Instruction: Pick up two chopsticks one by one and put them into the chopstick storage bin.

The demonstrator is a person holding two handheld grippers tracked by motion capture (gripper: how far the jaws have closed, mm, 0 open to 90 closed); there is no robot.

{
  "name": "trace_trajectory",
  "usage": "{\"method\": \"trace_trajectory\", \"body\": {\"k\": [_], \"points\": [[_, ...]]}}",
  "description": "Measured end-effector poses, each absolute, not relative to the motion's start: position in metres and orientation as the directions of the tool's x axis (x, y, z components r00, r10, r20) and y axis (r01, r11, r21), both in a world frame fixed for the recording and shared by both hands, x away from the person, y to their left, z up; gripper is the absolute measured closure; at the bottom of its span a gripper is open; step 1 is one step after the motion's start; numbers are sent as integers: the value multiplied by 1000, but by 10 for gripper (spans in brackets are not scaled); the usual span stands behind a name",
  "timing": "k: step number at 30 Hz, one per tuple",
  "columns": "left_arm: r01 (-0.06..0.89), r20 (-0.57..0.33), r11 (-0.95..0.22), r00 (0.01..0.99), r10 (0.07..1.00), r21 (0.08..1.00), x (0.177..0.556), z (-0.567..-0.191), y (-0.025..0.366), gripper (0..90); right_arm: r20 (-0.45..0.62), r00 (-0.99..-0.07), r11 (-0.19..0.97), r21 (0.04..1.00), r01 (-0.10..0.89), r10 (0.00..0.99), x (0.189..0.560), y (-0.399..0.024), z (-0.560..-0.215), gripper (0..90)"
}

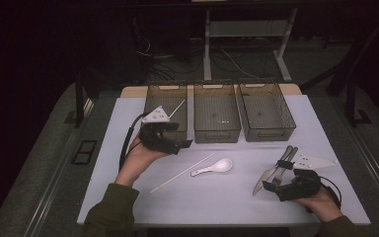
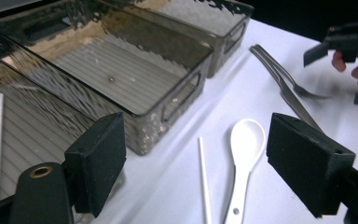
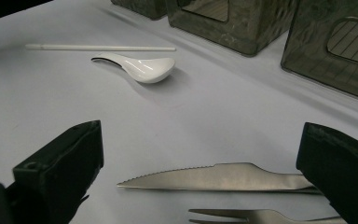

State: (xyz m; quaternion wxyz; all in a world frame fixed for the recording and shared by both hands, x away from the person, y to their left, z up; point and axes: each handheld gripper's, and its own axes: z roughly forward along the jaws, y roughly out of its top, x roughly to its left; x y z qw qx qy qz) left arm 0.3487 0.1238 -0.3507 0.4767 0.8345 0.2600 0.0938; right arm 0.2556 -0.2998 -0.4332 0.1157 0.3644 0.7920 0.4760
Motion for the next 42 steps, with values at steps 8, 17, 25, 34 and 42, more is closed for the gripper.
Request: {"method": "trace_trajectory", "body": {"k": [8,17,25,34,42], "points": [[349,-93,-414,846,525,841,332,-369,124,193,161,-707,280,840,464,689,256,-300,-433,8],[361,-93,-425,841,533,830,313,-392,131,206,162,-707,278,841,464,688,256,-300,-433,8],[366,-83,-433,833,547,824,302,-407,141,281,156,-711,282,844,457,686,255,-300,-433,8],[412,-99,-469,823,560,781,305,-419,142,379,158,-708,280,842,461,688,254,-300,-432,8],[430,-106,-498,826,553,753,308,-425,140,497,160,-707,281,840,464,689,254,-300,-432,8]]}}
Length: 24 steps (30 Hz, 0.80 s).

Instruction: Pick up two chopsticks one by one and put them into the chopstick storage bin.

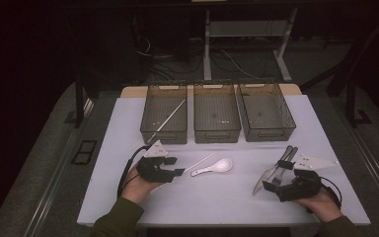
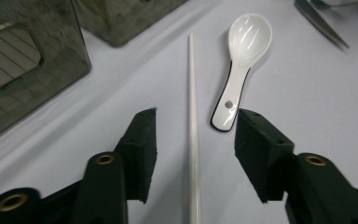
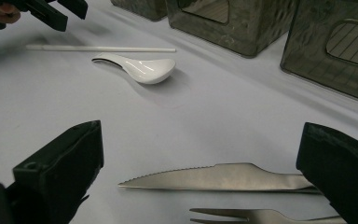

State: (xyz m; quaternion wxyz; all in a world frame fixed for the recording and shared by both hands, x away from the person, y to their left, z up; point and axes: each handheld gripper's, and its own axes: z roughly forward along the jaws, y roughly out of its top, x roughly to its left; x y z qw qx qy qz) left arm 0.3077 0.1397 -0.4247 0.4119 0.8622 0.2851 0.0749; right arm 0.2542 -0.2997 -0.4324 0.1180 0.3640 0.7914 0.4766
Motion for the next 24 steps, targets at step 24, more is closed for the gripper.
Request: {"method": "trace_trajectory", "body": {"k": [24], "points": [[450,-76,-606,838,540,656,310,-442,125,754,158,-708,282,840,463,689,254,-300,-433,8]]}}
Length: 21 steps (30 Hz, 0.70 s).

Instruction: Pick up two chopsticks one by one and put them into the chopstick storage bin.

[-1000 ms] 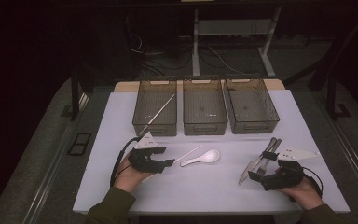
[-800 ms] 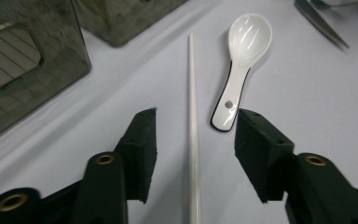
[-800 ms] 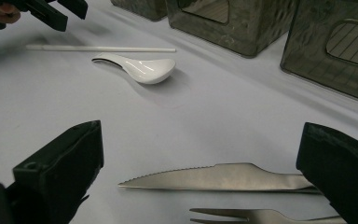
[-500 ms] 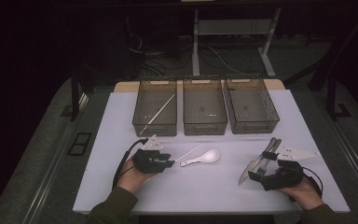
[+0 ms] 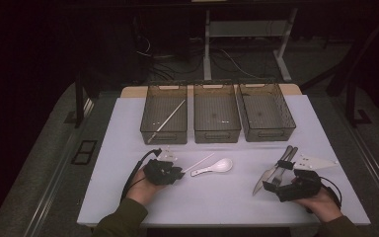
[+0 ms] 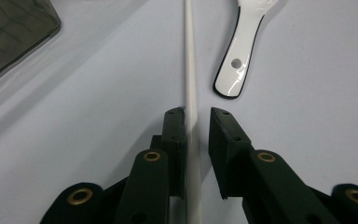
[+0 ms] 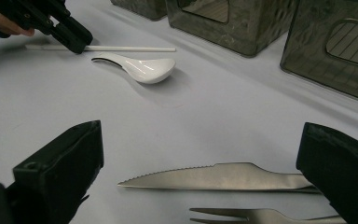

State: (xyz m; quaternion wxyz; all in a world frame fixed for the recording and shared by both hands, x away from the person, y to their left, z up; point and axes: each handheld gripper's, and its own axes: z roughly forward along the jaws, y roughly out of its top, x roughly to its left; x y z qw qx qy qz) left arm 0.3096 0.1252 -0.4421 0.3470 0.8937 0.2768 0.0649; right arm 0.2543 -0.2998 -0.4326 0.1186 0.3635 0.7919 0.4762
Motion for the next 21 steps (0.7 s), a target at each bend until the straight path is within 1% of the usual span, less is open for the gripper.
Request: {"method": "trace_trajectory", "body": {"k": [10,15,18,21], "points": [[441,-54,-610,836,546,658,309,-443,126,825,158,-706,283,839,465,691,254,-299,-433,8],[443,-59,-609,837,544,658,310,-443,126,836,158,-706,283,839,465,691,254,-299,-433,8],[438,-47,-615,837,546,655,309,-443,125,839,157,-706,283,840,463,690,254,-299,-433,8],[452,-64,-613,835,547,649,311,-442,126,842,159,-705,280,840,464,692,254,-300,-432,8]]}}
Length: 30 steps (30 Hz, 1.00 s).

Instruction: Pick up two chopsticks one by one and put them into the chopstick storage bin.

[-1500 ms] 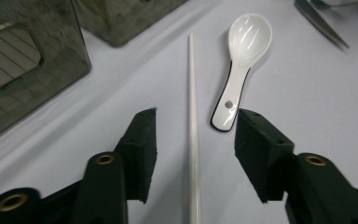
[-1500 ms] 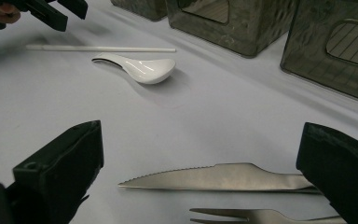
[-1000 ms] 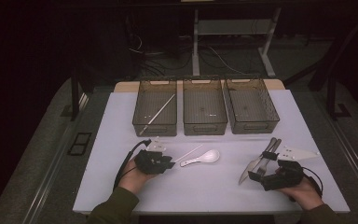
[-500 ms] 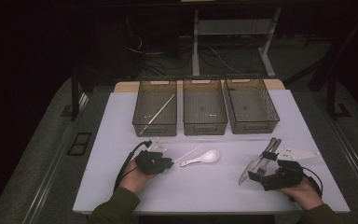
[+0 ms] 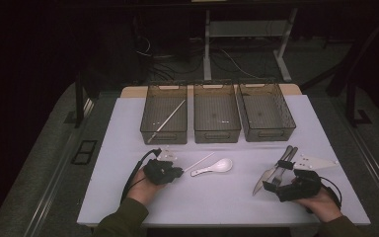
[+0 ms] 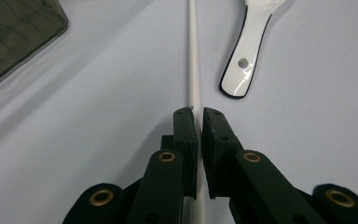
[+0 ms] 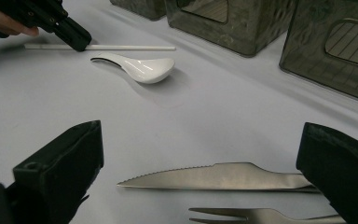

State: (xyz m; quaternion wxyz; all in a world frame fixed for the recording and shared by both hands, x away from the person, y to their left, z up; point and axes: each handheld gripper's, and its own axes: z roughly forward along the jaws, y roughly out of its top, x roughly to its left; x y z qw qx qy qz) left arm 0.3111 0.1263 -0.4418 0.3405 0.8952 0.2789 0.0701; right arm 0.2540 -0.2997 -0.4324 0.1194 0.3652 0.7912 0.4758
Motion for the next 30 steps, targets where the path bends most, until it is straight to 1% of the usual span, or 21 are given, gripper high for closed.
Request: {"method": "trace_trajectory", "body": {"k": [6,14,30], "points": [[447,-74,-610,841,536,655,309,-439,127,842,160,-705,280,840,465,691,254,-300,-432,8],[429,-81,-577,844,530,695,306,-429,131,842,158,-705,279,841,463,691,254,-300,-432,8],[379,-99,-447,840,533,810,297,-395,144,842,156,-706,281,842,461,691,254,-300,-432,8]]}}
